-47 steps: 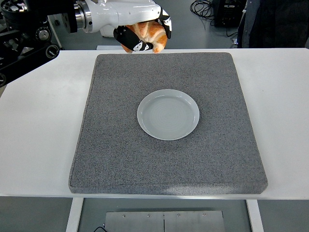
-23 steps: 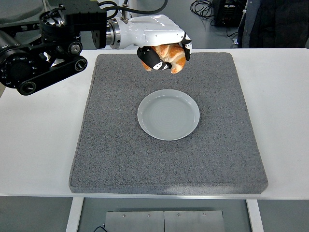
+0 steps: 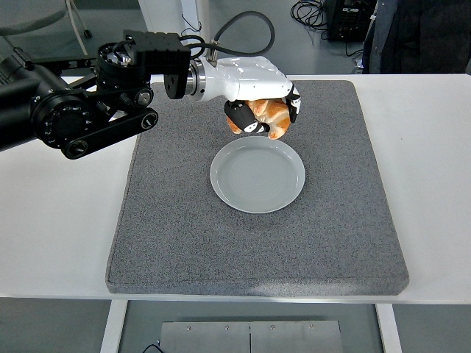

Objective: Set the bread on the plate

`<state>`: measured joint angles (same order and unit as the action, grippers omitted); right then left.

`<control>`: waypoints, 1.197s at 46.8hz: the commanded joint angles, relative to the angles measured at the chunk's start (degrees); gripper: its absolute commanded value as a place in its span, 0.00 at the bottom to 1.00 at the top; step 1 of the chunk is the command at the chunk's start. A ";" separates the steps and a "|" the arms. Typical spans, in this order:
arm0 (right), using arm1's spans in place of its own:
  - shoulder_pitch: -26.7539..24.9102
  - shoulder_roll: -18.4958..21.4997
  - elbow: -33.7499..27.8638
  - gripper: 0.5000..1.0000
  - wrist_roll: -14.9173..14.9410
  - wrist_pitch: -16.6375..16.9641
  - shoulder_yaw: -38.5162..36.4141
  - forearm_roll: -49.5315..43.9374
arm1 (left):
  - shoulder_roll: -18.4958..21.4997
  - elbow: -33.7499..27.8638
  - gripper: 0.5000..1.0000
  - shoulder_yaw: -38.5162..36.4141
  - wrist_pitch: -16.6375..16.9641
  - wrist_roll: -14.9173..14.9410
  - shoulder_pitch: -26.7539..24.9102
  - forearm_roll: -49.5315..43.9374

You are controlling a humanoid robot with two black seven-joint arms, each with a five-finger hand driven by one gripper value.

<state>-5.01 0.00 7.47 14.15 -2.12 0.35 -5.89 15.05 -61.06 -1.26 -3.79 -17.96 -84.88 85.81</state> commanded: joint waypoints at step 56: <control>0.00 0.00 0.00 1.00 0.00 0.01 0.00 0.00 | -8.28 9.11 0.00 -2.25 2.12 -0.49 10.70 1.64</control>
<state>-5.01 0.00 7.47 14.15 -2.10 0.35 -5.89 6.76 -51.97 -3.58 -1.67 -18.35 -74.47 87.45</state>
